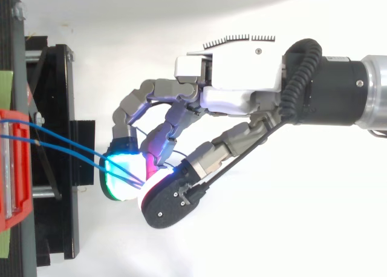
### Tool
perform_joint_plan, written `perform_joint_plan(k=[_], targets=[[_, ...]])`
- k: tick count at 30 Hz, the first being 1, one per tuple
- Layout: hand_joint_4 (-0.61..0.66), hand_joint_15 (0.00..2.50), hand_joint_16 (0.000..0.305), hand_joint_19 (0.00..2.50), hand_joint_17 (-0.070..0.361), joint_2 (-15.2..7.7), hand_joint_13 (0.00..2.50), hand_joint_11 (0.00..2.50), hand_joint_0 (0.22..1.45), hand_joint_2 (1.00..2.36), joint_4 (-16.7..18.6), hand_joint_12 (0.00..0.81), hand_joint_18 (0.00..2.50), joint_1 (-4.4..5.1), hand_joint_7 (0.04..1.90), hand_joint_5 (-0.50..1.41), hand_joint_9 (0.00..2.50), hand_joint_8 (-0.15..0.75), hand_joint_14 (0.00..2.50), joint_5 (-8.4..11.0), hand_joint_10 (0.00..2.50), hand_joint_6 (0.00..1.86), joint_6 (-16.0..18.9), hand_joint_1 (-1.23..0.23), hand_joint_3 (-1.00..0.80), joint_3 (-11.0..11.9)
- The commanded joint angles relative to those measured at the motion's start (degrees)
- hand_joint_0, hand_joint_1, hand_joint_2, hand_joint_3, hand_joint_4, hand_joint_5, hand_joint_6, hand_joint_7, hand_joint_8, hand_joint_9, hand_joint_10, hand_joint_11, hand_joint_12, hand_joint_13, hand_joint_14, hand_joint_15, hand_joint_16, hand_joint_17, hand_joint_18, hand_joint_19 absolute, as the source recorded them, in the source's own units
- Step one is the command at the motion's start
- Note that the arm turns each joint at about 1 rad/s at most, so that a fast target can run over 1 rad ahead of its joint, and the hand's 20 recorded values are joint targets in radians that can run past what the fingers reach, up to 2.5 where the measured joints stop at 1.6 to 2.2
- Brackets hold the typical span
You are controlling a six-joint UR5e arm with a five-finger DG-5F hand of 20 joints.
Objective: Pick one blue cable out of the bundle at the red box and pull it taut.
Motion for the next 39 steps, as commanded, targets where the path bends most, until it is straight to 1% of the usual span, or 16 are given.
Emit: perform_joint_plan(k=[1,4,7,9,12,14,16,19,22,26,29,31,39], targets=[[-0.18,0.33,0.049,0.25,0.111,0.01,0.77,0.90,0.80,1.00,0.03,0.351,0.63,0.00,0.89,-0.18,0.95,0.321,0.01,0.05,0.01,0.97,0.01,-0.89,-0.50,0.04],[-0.16,0.33,0.049,0.23,0.110,0.01,0.78,0.89,0.79,1.00,0.03,0.347,0.65,0.00,0.84,-0.18,0.96,0.312,0.01,0.05,0.01,0.97,0.01,-0.90,-0.50,0.04],[-0.11,0.34,0.049,0.24,0.110,0.01,0.78,0.89,0.75,1.00,0.03,0.344,0.65,0.00,0.79,-0.18,0.96,0.308,0.01,0.05,0.00,0.97,0.01,-0.92,-0.50,-0.05],[-0.08,0.34,0.049,0.25,0.110,-0.08,0.78,0.89,0.71,1.00,0.03,0.343,0.65,0.00,0.78,-0.17,0.96,0.308,0.01,0.13,0.01,0.95,-0.08,-0.93,-0.50,-0.05],[-0.06,0.35,0.048,0.27,0.109,0.01,0.79,0.89,0.65,1.00,0.11,0.342,0.64,0.00,0.80,-0.16,0.98,0.304,0.01,0.13,0.01,0.95,-0.08,-0.93,-0.50,0.04],[-0.07,0.35,0.048,0.28,0.109,0.01,0.79,0.88,0.64,1.00,0.20,0.340,0.64,0.00,0.82,-0.16,0.99,0.305,0.01,0.13,0.01,0.94,-0.08,-0.89,-0.50,-0.05],[-0.08,0.36,0.049,0.30,0.109,0.01,0.79,0.87,0.61,1.00,0.20,0.344,0.63,0.00,0.83,-0.15,0.99,0.306,0.01,0.13,0.01,0.94,0.01,-0.80,-0.50,-0.05],[-0.11,0.37,0.049,0.33,0.110,0.01,0.78,0.86,0.61,1.00,0.20,0.348,0.60,0.00,0.85,-0.15,1.01,0.298,0.01,0.13,0.01,0.93,-0.08,-0.73,-0.50,0.04],[-0.13,0.37,0.049,0.34,0.111,0.01,0.77,0.84,0.60,1.00,0.20,0.351,0.57,0.00,0.87,-0.15,1.01,0.289,0.01,0.13,0.01,0.91,-0.08,-0.72,-0.50,0.04],[-0.14,0.38,0.049,0.35,0.111,-0.08,0.76,0.83,0.59,1.01,0.20,0.351,0.55,0.00,0.87,-0.15,1.00,0.287,0.01,0.13,0.01,0.90,0.01,-0.71,-0.43,0.04],[-0.16,0.39,0.050,0.38,0.113,0.01,0.75,0.81,0.58,1.01,0.20,0.352,0.52,0.00,0.89,-0.15,1.01,0.273,0.01,0.13,0.01,0.89,-0.08,-0.62,-0.34,-0.05],[-0.13,0.40,0.052,0.38,0.116,0.01,0.75,0.80,0.58,1.01,0.20,0.358,0.50,0.00,0.86,-0.15,1.01,0.274,0.01,0.13,0.01,0.88,-0.08,-0.53,-0.31,0.04],[-0.06,0.39,0.054,0.38,0.122,0.01,0.75,0.78,0.59,1.01,0.11,0.372,0.50,0.00,0.81,-0.13,1.02,0.285,0.01,-0.04,0.01,0.84,-0.26,-0.52,-0.28,-0.05]])
